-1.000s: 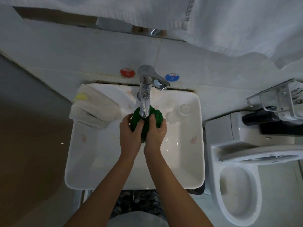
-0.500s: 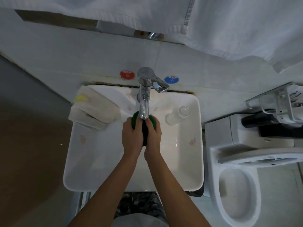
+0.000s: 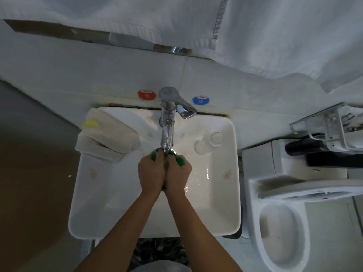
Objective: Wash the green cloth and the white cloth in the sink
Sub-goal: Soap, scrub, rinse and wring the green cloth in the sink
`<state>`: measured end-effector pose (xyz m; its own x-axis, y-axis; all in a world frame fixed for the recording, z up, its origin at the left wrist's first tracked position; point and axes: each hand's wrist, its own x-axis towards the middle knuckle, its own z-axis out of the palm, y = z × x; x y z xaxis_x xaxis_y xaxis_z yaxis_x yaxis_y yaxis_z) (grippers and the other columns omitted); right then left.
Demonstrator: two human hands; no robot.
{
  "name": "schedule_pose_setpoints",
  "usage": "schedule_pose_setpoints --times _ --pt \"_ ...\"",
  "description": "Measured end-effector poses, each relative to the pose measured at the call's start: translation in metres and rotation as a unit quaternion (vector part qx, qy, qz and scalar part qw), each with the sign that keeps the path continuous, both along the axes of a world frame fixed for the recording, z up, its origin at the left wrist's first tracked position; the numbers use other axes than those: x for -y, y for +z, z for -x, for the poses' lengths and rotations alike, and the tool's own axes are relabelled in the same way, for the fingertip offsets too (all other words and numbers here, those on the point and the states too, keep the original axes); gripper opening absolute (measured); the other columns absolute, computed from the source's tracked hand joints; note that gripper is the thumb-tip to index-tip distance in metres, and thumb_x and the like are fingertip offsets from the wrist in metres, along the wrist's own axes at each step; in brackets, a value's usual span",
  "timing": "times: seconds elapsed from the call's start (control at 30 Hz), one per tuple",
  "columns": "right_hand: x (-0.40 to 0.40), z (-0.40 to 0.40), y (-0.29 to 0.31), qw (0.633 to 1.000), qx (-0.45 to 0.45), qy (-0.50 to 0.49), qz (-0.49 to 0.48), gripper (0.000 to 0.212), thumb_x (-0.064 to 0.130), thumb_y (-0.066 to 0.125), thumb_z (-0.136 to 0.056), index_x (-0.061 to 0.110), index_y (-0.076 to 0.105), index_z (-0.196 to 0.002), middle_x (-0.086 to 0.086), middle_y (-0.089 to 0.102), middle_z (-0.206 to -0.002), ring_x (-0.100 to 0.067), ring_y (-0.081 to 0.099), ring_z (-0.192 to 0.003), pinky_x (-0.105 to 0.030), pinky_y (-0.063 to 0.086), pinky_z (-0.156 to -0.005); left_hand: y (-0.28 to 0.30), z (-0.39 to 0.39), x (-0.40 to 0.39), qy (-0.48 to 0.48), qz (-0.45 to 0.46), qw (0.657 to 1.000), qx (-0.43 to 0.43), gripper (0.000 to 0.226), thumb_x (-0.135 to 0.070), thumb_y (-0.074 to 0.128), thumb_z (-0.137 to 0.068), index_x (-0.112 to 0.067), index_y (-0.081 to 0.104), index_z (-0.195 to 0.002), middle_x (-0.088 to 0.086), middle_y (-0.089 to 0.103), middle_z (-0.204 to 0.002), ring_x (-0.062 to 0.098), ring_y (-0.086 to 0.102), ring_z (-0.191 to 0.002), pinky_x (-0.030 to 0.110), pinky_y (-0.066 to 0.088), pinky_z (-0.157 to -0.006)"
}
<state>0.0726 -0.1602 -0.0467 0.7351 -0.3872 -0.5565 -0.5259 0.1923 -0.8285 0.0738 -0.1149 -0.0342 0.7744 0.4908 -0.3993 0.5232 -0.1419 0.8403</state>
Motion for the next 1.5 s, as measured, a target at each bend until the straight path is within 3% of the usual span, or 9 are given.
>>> schedule_pose_setpoints --times 0.23,0.33,0.43,0.63,0.77,1.0,1.17,1.33,1.5 --pt "0.0 -0.002 0.003 1.0 0.012 0.02 0.018 0.009 0.024 0.059 -0.084 0.016 0.061 -0.087 -0.003 0.061 -0.074 -0.018 0.058 -0.067 -0.038 0.052 -0.065 0.008 -0.003 -0.005 -0.042 0.052 0.997 0.03 0.023 -0.024 0.051 -0.096 -0.021 0.054 -0.074 -0.004 0.057 -0.066 0.008 0.055 -0.059 0.024 0.041 -0.056" --pt "0.005 -0.006 0.005 0.999 -0.019 -0.013 -0.026 0.051 0.028 0.058 -0.083 0.034 0.05 -0.132 -0.001 0.063 -0.118 -0.016 0.062 -0.106 -0.039 0.052 -0.094 0.008 0.005 -0.006 -0.056 0.13 0.989 0.044 0.024 -0.013 0.059 -0.091 -0.013 0.046 -0.112 0.003 0.056 -0.104 0.017 0.06 -0.095 0.02 0.052 -0.071" --pt "0.006 -0.009 0.014 0.997 0.027 -0.066 -0.019 0.031 0.006 0.055 -0.088 0.019 0.067 -0.114 -0.002 0.068 -0.107 -0.017 0.064 -0.101 -0.039 0.055 -0.092 -0.002 0.023 -0.003 -0.067 0.137 0.986 0.066 0.057 -0.022 0.059 -0.086 -0.018 0.034 -0.137 0.003 0.045 -0.132 0.015 0.052 -0.117 0.031 0.052 -0.091" --pt "0.009 0.001 0.014 0.998 0.036 -0.022 -0.054 0.03 -0.009 0.051 -0.083 0.006 0.073 -0.098 -0.008 0.073 -0.092 -0.027 0.068 -0.092 -0.037 0.058 -0.082 -0.014 0.021 -0.004 -0.088 0.091 0.992 0.009 0.059 -0.065 0.034 -0.083 -0.042 0.042 -0.136 0.0 0.054 -0.129 0.014 0.058 -0.112 0.046 0.051 -0.094" --pt "0.011 0.003 0.018 0.994 0.059 0.049 -0.081 0.025 -0.009 0.05 -0.083 0.003 0.07 -0.093 0.002 0.07 -0.079 -0.016 0.066 -0.079 -0.035 0.055 -0.076 -0.007 0.013 -0.003 -0.068 0.069 0.995 0.016 0.039 -0.046 0.041 -0.095 -0.03 0.052 -0.129 0.005 0.057 -0.116 0.014 0.06 -0.1 0.035 0.053 -0.085" --pt "0.002 -0.002 0.015 0.993 0.056 0.095 -0.05 0.031 0.036 0.068 -0.075 0.006 0.06 -0.078 -0.008 0.056 -0.071 -0.022 0.055 -0.07 -0.039 0.049 -0.068 0.005 0.006 -0.006 -0.022 0.018 0.998 0.052 0.021 -0.037 0.054 -0.092 -0.023 0.055 -0.077 -0.001 0.061 -0.069 0.015 0.06 -0.061 0.031 0.05 -0.055" --pt "0.0 0.0 0.015 0.996 0.04 0.038 -0.074 0.04 0.023 0.073 -0.073 -0.008 0.049 -0.067 -0.013 0.045 -0.063 -0.023 0.046 -0.062 -0.037 0.044 -0.06 0.006 0.011 -0.006 -0.015 -0.011 1.0 0.025 0.036 -0.031 0.053 -0.094 -0.014 0.05 -0.062 0.001 0.053 -0.056 0.011 0.048 -0.047 0.022 0.038 -0.047" --pt "0.002 0.0 0.014 0.999 0.009 0.03 0.026 0.043 0.005 0.063 -0.078 0.022 0.045 -0.043 0.004 0.042 -0.045 -0.017 0.04 -0.05 -0.035 0.038 -0.055 0.007 0.013 -0.003 -0.038 0.001 0.999 -0.002 0.037 -0.017 0.048 -0.094 -0.015 0.051 -0.057 0.003 0.053 -0.053 0.014 0.048 -0.048 0.025 0.037 -0.051" --pt "0.005 -0.002 0.018 0.998 0.0 0.019 0.053 0.03 0.012 0.062 -0.086 0.014 0.049 -0.06 -0.002 0.049 -0.057 -0.02 0.047 -0.057 -0.037 0.045 -0.059 0.012 0.005 -0.006 -0.07 0.041 0.997 0.011 0.032 -0.022 0.052 -0.095 -0.013 0.051 -0.065 0.001 0.052 -0.057 0.013 0.048 -0.051 0.02 0.04 -0.049"
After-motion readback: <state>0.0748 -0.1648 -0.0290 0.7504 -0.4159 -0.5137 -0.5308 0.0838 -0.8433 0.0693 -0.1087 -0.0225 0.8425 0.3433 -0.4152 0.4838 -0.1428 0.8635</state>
